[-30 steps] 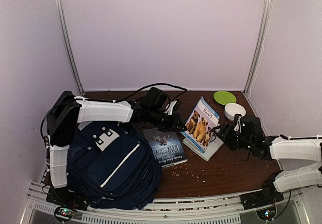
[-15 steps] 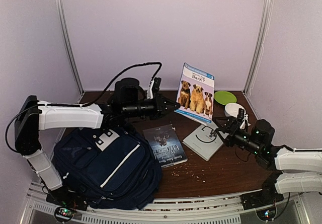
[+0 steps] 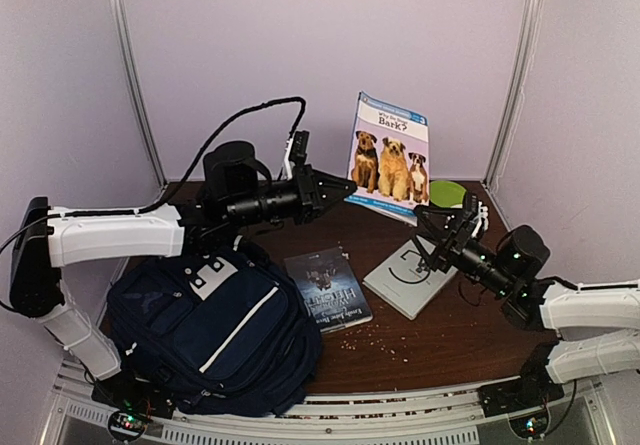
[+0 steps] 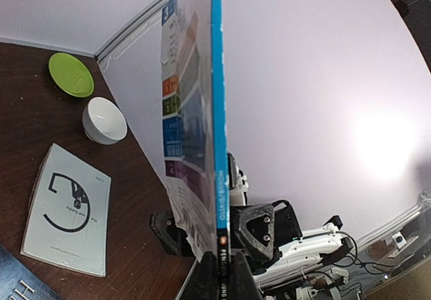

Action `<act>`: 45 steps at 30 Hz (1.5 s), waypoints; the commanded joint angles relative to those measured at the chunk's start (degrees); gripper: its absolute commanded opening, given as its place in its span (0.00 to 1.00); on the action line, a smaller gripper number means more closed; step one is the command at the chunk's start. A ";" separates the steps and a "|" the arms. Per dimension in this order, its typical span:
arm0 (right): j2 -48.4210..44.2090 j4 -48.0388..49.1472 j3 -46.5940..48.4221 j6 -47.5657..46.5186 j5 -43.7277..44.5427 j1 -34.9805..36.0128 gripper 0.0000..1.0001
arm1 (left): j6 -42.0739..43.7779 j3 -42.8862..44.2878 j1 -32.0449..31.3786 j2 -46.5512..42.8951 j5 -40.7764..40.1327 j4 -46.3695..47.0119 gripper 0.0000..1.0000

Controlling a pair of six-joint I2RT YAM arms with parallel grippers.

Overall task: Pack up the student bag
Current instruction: Pick up the book from the center of the board.

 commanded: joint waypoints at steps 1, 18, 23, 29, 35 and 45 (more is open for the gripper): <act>3.05 5.98 1.35 2.70 1.58 0.84 0.96 | 2.60 0.67 -1.62 -3.40 -0.59 4.72 0.00; 11.72 26.73 5.92 11.48 -0.89 2.45 0.75 | -1.15 -5.07 -2.98 -4.54 -4.14 13.18 0.00; 11.93 27.00 6.85 11.86 -0.76 3.04 0.50 | -1.53 -6.69 -3.03 -4.87 -6.35 14.27 0.00; 11.14 25.52 7.79 11.21 0.08 3.35 0.26 | -0.96 -7.87 -3.51 -5.37 -8.78 13.19 0.00; 9.07 20.36 8.60 8.55 0.43 3.80 0.00 | 0.95 -8.07 -4.12 -5.92 -10.45 10.82 0.00; -6.07 -14.57 10.99 -8.93 4.97 4.14 0.00 | 11.33 -9.33 -4.61 -14.27 -17.73 -12.13 0.79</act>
